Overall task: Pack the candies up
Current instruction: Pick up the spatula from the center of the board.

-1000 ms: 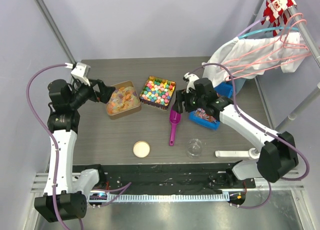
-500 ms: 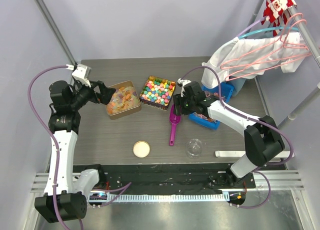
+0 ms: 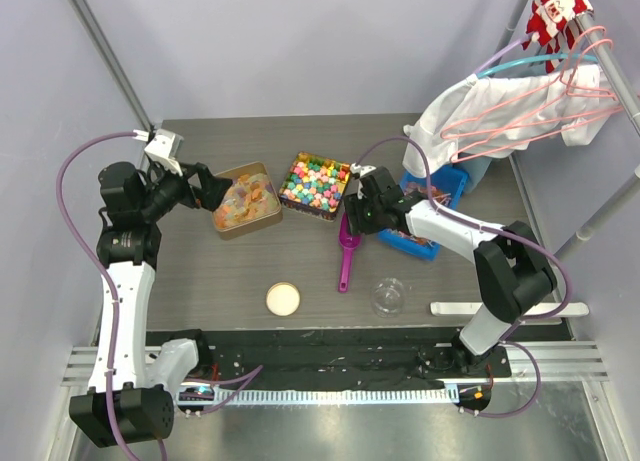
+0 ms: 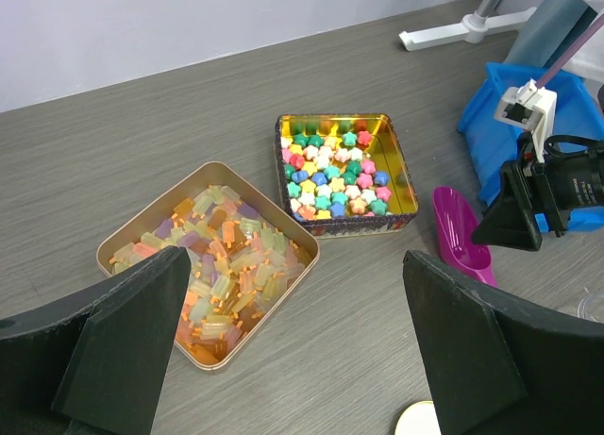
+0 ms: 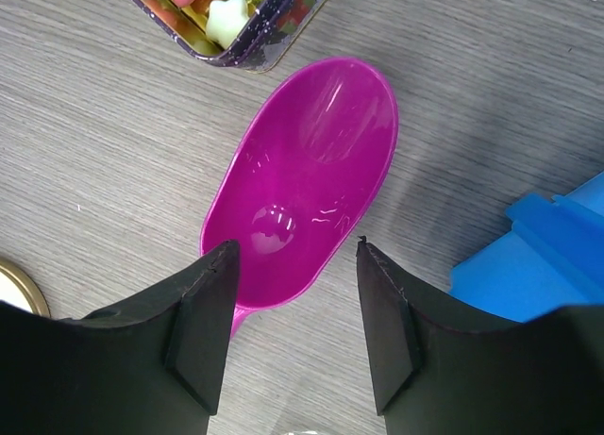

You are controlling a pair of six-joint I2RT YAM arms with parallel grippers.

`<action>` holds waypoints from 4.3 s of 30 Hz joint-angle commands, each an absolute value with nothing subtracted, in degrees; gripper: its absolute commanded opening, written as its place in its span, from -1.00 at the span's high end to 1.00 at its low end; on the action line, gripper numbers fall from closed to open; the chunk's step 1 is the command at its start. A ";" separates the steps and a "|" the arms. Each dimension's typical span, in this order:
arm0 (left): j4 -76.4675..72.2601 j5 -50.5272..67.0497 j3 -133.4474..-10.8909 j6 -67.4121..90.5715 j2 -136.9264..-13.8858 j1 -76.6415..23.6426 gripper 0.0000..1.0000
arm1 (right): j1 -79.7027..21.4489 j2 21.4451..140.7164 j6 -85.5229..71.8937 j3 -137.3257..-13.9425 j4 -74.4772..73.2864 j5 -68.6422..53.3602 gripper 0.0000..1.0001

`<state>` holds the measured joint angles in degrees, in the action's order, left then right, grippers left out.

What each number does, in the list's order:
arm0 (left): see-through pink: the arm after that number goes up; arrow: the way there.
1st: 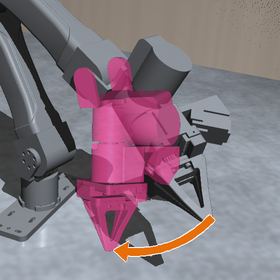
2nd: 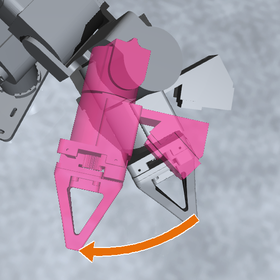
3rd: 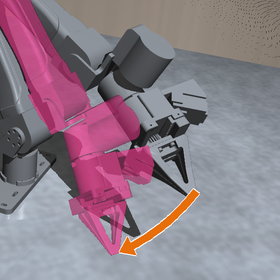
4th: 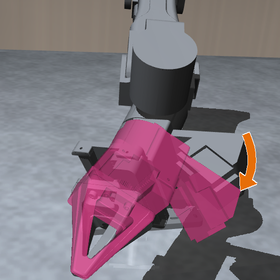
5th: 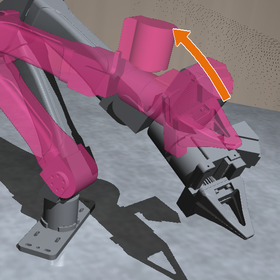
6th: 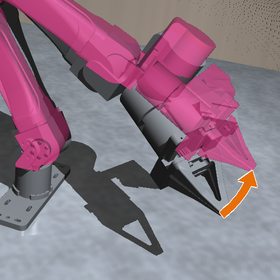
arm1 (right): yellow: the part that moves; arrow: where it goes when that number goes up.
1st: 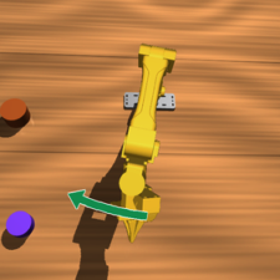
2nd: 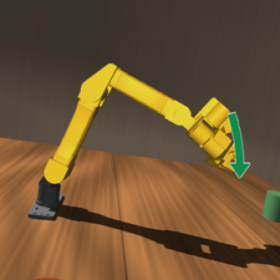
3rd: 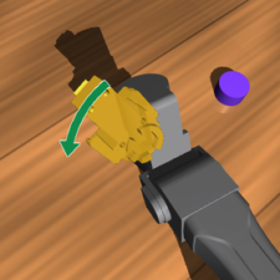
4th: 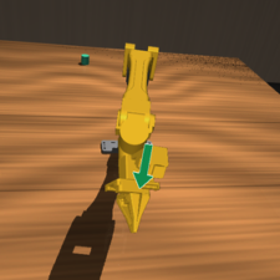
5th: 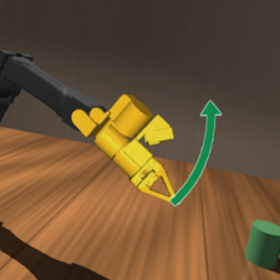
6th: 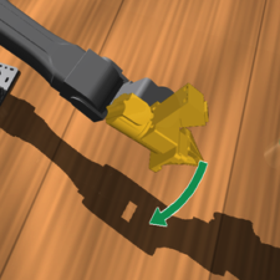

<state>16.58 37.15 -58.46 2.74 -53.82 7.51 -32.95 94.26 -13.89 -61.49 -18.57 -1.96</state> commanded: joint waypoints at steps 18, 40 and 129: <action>16.17 38.32 -60.29 2.11 -53.35 7.38 -1.00 | -37.00 98.09 -13.45 -62.57 -16.96 -1.06 0.42; 8.62 54.22 -55.73 9.75 -57.29 7.30 -0.99 | -45.08 88.95 5.61 -72.15 -24.43 9.31 0.98; 23.20 68.64 -63.19 -1.93 -76.91 -9.76 0.99 | -62.32 71.64 37.17 -69.27 -25.65 14.68 -0.18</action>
